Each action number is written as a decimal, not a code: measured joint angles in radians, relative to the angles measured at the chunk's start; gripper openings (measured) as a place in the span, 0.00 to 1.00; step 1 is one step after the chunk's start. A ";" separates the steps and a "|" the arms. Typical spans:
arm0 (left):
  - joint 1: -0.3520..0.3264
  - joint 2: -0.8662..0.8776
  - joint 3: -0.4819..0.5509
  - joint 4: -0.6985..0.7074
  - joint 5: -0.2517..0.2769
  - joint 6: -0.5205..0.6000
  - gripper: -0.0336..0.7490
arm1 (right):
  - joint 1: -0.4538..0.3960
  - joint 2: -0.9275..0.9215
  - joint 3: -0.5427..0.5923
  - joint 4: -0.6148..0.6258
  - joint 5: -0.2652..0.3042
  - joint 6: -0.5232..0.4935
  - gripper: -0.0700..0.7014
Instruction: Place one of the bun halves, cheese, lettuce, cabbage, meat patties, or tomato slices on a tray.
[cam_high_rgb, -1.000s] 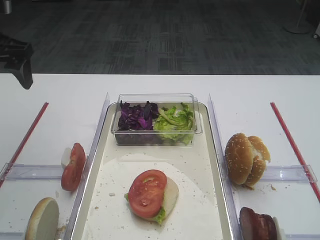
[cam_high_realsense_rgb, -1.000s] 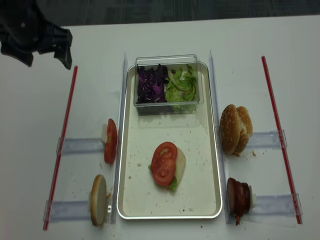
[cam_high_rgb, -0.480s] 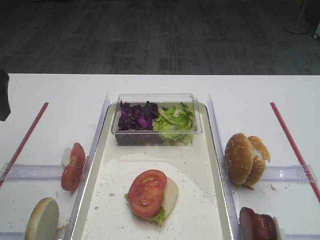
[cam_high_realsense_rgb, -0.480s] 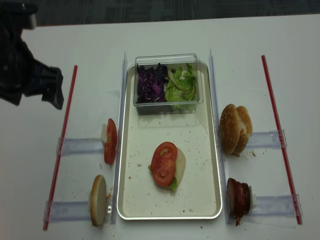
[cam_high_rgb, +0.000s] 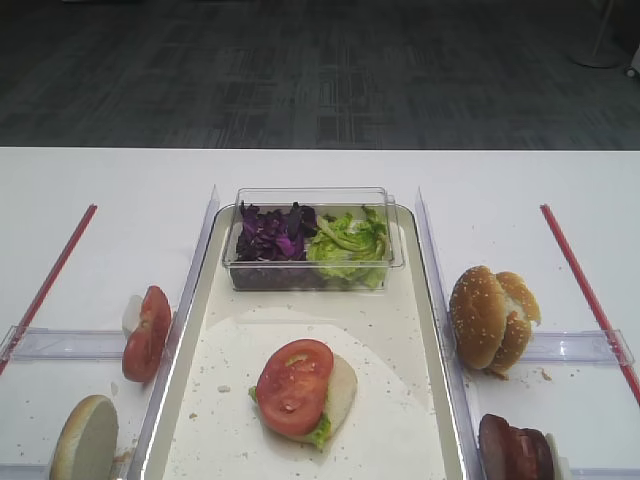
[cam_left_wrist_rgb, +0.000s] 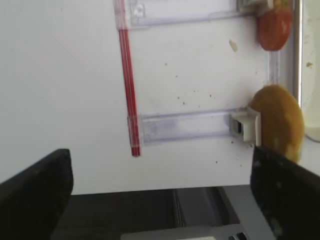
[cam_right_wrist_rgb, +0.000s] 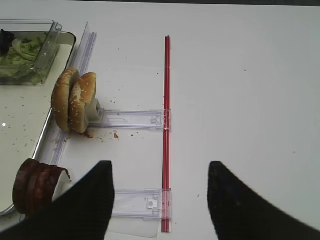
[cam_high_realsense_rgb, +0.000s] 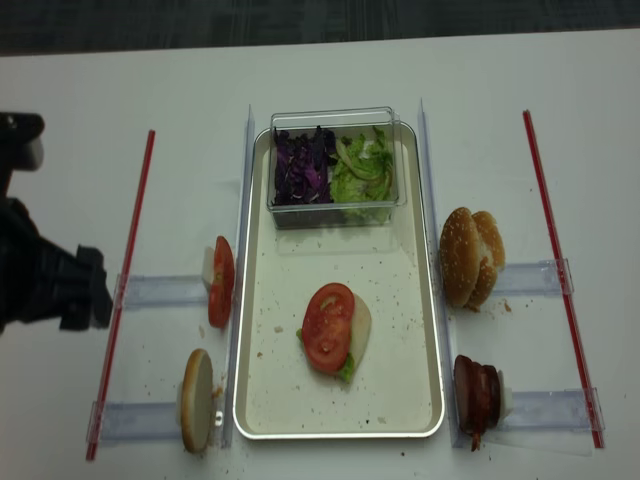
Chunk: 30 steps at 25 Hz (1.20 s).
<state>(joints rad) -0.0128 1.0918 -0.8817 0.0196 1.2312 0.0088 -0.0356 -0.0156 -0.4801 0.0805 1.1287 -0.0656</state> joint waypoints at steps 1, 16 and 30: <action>0.000 -0.036 0.030 -0.001 0.002 -0.009 0.89 | 0.000 0.000 0.000 0.000 0.000 0.000 0.67; 0.002 -0.604 0.324 -0.049 -0.024 -0.001 0.89 | 0.000 0.000 0.000 0.000 0.000 0.000 0.67; 0.002 -0.919 0.390 -0.051 -0.046 0.001 0.89 | 0.000 0.000 0.000 0.000 0.000 0.004 0.67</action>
<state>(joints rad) -0.0104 0.1726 -0.4921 -0.0317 1.1854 0.0101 -0.0356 -0.0156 -0.4801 0.0805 1.1287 -0.0620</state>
